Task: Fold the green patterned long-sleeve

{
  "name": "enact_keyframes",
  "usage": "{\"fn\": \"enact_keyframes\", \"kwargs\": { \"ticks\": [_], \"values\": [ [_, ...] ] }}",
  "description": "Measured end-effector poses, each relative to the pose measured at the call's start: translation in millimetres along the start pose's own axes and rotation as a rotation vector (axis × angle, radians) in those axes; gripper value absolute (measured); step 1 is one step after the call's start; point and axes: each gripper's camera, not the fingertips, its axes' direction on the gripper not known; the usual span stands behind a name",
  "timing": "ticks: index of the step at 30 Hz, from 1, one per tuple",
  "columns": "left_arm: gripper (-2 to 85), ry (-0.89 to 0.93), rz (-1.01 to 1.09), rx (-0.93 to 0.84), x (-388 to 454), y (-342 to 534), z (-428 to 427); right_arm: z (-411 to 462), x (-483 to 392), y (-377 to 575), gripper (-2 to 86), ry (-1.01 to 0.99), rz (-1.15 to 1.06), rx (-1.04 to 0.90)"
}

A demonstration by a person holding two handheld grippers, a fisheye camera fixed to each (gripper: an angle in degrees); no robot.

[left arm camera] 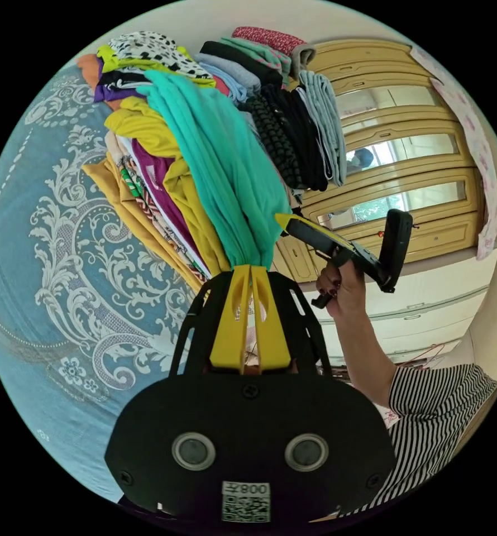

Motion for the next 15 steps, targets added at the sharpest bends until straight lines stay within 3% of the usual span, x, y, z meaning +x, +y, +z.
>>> {"fn": "enact_keyframes", "kwargs": {
  "ticks": [4, 7, 9, 15],
  "values": [
    [0.1, -0.039, 0.054, 0.044, 20, -1, -11, 23, -35, 14, 1.3, -0.008, -0.058, -0.016],
    [0.0, -0.082, 0.075, -0.02, 27, -8, 3, 71, -41, 23, 1.7, -0.017, -0.02, -0.111],
    [0.1, -0.222, 0.095, -0.124, 29, -7, 19, 78, -41, 25, 2.4, -0.045, 0.02, -0.09],
    [0.2, -0.211, 0.223, 0.014, 67, 1, -14, 93, -48, 31, 4.3, -0.051, 0.027, -0.063]
  ]
}}
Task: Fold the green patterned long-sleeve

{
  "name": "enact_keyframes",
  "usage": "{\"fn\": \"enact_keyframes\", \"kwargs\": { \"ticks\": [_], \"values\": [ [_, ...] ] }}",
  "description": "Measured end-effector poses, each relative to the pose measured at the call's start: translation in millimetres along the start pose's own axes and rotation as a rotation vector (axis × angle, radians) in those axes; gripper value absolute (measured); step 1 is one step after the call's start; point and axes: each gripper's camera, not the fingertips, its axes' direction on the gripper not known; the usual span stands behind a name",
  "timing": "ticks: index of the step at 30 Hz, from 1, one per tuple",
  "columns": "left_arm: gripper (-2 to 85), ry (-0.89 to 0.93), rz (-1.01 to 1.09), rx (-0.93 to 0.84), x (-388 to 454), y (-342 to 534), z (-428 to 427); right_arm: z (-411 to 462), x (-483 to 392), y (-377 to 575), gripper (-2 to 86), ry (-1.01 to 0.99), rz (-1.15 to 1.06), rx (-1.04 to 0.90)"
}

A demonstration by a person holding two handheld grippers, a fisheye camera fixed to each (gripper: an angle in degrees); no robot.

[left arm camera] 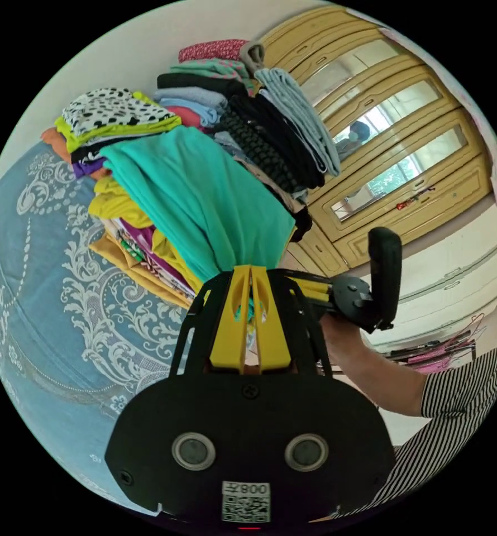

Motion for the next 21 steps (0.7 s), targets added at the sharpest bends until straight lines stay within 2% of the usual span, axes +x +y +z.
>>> {"fn": "enact_keyframes", "kwargs": {
  "ticks": [2, 5, 8, 14, 18, 21],
  "values": [
    [0.2, -0.026, 0.007, -0.024, 1, -5, 3, 8, -4, 1, 4.6, 0.001, 0.02, 0.01],
    [0.1, -0.111, 0.013, -0.184, -12, -2, 34, 22, -12, 0, 4.7, 0.021, 0.021, -0.006],
    [0.1, -0.06, -0.012, -0.14, -14, 12, 20, 32, -21, 0, 4.4, 0.04, 0.002, 0.007],
    [0.1, -0.163, 0.068, -0.041, -1, 62, -23, 50, -27, -2, 3.0, -0.001, 0.052, 0.028],
    [0.1, -0.332, 0.134, -0.154, -15, 111, -24, 47, -38, -5, 2.0, -0.012, 0.067, 0.033],
    [0.2, -0.417, 0.122, -0.266, -37, 148, -14, 31, -48, -6, 1.0, -0.057, 0.063, 0.133]
  ]
}}
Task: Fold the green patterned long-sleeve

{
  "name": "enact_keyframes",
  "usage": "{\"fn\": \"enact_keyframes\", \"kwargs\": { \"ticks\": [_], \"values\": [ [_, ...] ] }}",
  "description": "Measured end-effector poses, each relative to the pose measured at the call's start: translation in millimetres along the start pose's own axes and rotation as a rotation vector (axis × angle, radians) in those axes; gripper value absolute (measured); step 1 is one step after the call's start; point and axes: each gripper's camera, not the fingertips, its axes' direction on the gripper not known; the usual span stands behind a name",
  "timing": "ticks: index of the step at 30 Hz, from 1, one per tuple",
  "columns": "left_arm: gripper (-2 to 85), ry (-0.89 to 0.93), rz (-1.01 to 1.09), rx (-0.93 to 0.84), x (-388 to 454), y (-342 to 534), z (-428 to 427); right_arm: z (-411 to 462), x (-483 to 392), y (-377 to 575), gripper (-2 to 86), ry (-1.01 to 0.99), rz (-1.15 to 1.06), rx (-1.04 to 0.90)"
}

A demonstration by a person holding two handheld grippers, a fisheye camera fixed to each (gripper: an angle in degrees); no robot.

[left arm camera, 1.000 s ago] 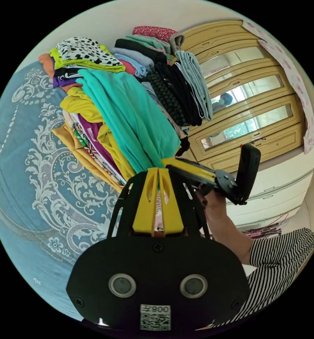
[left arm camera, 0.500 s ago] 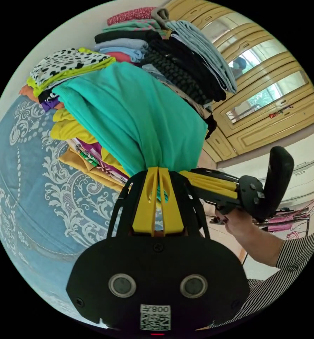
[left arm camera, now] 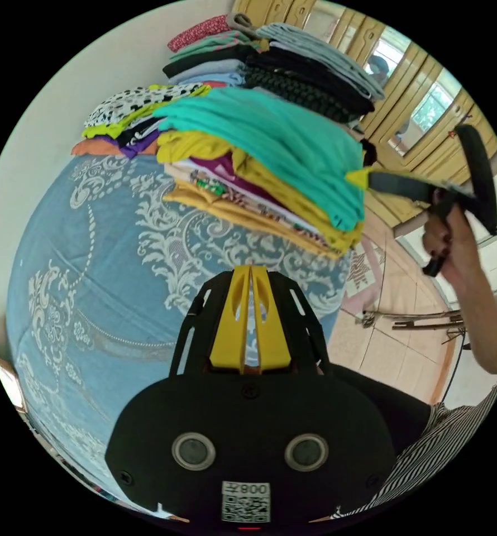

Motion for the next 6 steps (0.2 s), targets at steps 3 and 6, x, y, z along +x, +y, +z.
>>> {"fn": "enact_keyframes", "kwargs": {
  "ticks": [3, 6],
  "values": [
    [0.3, 0.021, 0.002, 0.023, -7, 30, 10, -3, -16, -19, 0.6, -0.049, -0.037, 0.067],
    [0.3, 0.032, -0.02, 0.043, -12, 48, 9, 12, -39, -54, 0.9, -0.067, -0.127, 0.106]
  ]
}}
